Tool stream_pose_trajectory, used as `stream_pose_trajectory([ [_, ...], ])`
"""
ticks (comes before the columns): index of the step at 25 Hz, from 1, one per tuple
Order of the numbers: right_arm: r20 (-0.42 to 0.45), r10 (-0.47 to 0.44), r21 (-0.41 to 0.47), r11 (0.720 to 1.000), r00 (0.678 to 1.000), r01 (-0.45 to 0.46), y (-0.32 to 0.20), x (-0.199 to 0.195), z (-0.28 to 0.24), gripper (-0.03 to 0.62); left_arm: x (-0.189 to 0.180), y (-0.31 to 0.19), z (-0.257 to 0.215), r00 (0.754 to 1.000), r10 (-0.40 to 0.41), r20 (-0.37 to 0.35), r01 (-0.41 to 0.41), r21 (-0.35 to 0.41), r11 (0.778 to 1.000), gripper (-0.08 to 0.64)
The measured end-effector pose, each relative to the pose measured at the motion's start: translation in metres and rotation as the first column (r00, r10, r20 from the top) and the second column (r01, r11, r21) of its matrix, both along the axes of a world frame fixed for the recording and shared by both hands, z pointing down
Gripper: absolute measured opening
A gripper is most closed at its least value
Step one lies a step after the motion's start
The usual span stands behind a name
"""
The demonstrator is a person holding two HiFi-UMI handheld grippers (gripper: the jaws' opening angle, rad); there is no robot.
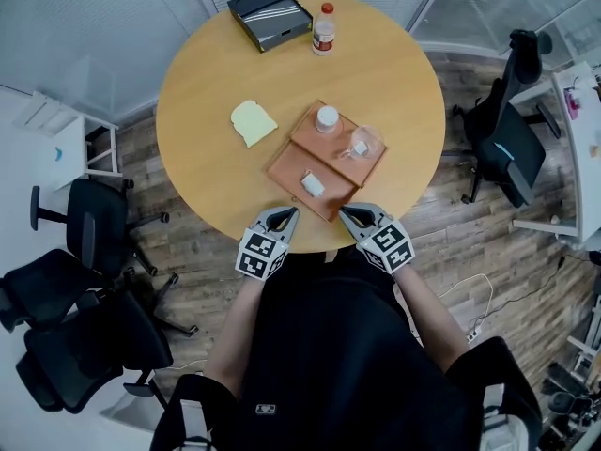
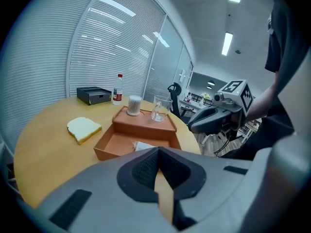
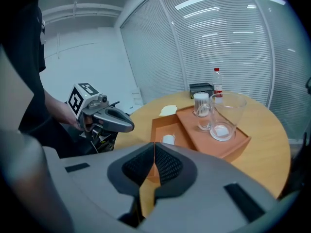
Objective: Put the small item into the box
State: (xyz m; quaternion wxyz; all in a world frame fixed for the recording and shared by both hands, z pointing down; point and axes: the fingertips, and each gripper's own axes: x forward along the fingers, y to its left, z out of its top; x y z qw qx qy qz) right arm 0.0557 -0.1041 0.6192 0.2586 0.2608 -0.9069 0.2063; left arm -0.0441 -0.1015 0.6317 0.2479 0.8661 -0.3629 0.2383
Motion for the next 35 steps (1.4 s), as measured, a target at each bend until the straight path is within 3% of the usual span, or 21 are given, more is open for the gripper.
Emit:
stream_pose_trajectory([
  [11,-0.040,-0.033,0.023,0.999,0.999,0.034,0.0058,-0.0023,-0.0008,0.005,0.0071,0.0029,-0.0039,0.999,0.013,-0.051,-0.014,-0.008,1.000,0.006],
  [35,-0.096,-0.048,0.040,0.998,0.994,0.052,0.0045,0.0056,0.0027,0.005,0.0083,-0.0003,-0.0087,0.998,0.017,-0.056,-0.018,-0.006,1.000,0.006],
])
